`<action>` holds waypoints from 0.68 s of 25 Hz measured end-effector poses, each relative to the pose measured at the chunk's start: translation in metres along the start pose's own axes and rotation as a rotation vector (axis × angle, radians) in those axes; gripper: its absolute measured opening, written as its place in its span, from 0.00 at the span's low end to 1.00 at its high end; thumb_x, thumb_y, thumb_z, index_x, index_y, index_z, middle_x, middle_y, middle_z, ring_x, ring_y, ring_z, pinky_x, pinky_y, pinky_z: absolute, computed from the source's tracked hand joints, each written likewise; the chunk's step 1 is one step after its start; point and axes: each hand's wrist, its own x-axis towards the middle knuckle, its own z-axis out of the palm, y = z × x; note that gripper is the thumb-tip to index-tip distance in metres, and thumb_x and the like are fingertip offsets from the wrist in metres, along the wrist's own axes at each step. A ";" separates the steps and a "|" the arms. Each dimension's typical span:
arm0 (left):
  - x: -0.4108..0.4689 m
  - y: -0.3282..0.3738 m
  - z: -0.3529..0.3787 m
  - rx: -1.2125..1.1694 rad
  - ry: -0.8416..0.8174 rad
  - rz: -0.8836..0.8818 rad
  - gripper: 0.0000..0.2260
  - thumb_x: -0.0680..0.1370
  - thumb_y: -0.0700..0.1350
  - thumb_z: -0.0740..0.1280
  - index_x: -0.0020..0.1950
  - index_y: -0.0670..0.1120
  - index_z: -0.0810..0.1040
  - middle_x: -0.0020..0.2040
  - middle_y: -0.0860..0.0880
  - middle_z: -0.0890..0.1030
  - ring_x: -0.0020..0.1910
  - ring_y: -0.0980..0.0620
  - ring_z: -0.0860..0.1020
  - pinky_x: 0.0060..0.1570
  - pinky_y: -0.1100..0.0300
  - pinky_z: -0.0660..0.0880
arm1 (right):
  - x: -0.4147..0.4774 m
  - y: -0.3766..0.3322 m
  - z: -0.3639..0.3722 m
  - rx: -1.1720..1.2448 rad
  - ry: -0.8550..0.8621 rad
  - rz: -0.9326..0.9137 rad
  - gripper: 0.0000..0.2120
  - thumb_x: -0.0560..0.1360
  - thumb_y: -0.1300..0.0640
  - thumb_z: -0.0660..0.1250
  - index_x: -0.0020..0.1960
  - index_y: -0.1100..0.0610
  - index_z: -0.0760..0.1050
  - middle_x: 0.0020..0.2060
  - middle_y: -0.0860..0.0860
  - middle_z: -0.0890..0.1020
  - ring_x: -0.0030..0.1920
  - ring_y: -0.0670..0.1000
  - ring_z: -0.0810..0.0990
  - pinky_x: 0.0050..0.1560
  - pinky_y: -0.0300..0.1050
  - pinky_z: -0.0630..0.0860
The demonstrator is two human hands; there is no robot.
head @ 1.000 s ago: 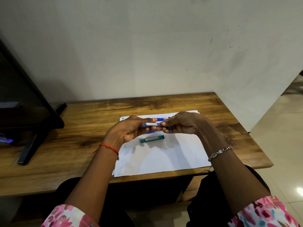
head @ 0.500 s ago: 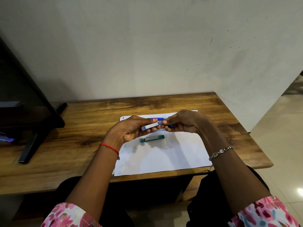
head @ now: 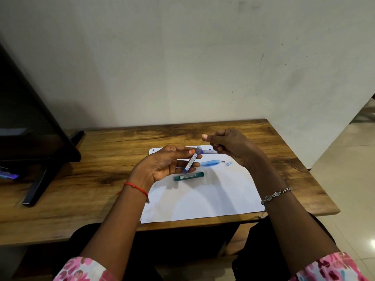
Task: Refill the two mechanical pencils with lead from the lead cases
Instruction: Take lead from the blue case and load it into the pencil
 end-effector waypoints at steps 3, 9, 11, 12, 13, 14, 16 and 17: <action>0.002 -0.001 0.000 0.030 -0.011 0.018 0.09 0.77 0.40 0.62 0.46 0.47 0.82 0.40 0.53 0.85 0.37 0.55 0.83 0.45 0.60 0.79 | 0.000 -0.003 0.001 -0.035 0.070 -0.091 0.13 0.70 0.54 0.72 0.29 0.55 0.75 0.22 0.47 0.70 0.25 0.45 0.66 0.28 0.34 0.65; 0.004 -0.002 -0.002 0.032 -0.032 0.039 0.09 0.76 0.40 0.63 0.46 0.48 0.82 0.40 0.54 0.85 0.38 0.55 0.83 0.41 0.63 0.81 | -0.002 -0.005 -0.001 -0.047 0.103 -0.218 0.09 0.70 0.56 0.72 0.33 0.57 0.78 0.23 0.48 0.70 0.26 0.46 0.64 0.27 0.33 0.64; 0.004 -0.002 -0.002 0.030 -0.033 0.041 0.08 0.76 0.40 0.63 0.45 0.48 0.82 0.40 0.53 0.85 0.38 0.55 0.83 0.39 0.63 0.80 | -0.003 -0.005 -0.002 -0.056 0.099 -0.224 0.06 0.69 0.56 0.73 0.36 0.57 0.81 0.23 0.47 0.71 0.26 0.45 0.65 0.27 0.33 0.64; 0.004 -0.002 -0.002 0.026 -0.033 0.042 0.08 0.76 0.40 0.63 0.46 0.48 0.82 0.40 0.54 0.85 0.38 0.55 0.83 0.38 0.63 0.80 | -0.003 -0.006 -0.002 -0.066 0.104 -0.226 0.05 0.69 0.56 0.73 0.37 0.57 0.81 0.22 0.46 0.72 0.26 0.44 0.66 0.27 0.33 0.65; 0.004 -0.002 -0.002 0.023 -0.034 0.044 0.08 0.76 0.40 0.63 0.46 0.47 0.82 0.40 0.54 0.85 0.38 0.55 0.83 0.38 0.63 0.80 | -0.004 -0.006 -0.001 -0.078 0.111 -0.229 0.05 0.69 0.57 0.73 0.37 0.57 0.81 0.21 0.45 0.73 0.25 0.43 0.66 0.27 0.32 0.65; 0.005 -0.002 -0.002 0.020 -0.034 0.046 0.08 0.76 0.40 0.63 0.47 0.47 0.82 0.40 0.54 0.85 0.38 0.55 0.83 0.39 0.63 0.80 | -0.004 -0.006 -0.001 -0.091 0.119 -0.237 0.05 0.69 0.57 0.73 0.38 0.58 0.81 0.20 0.44 0.74 0.25 0.42 0.67 0.27 0.31 0.65; 0.005 -0.002 -0.002 0.021 -0.035 0.048 0.08 0.76 0.39 0.63 0.47 0.47 0.82 0.40 0.54 0.85 0.37 0.55 0.83 0.39 0.63 0.80 | -0.005 -0.008 0.000 -0.114 0.135 -0.257 0.04 0.70 0.58 0.72 0.40 0.59 0.81 0.20 0.43 0.75 0.24 0.40 0.69 0.27 0.29 0.65; 0.006 -0.002 -0.002 0.023 -0.034 0.048 0.08 0.76 0.39 0.63 0.47 0.47 0.82 0.40 0.54 0.85 0.37 0.55 0.83 0.39 0.63 0.80 | -0.006 -0.009 0.000 -0.121 0.139 -0.269 0.04 0.70 0.58 0.72 0.40 0.59 0.81 0.20 0.42 0.75 0.24 0.39 0.70 0.27 0.28 0.65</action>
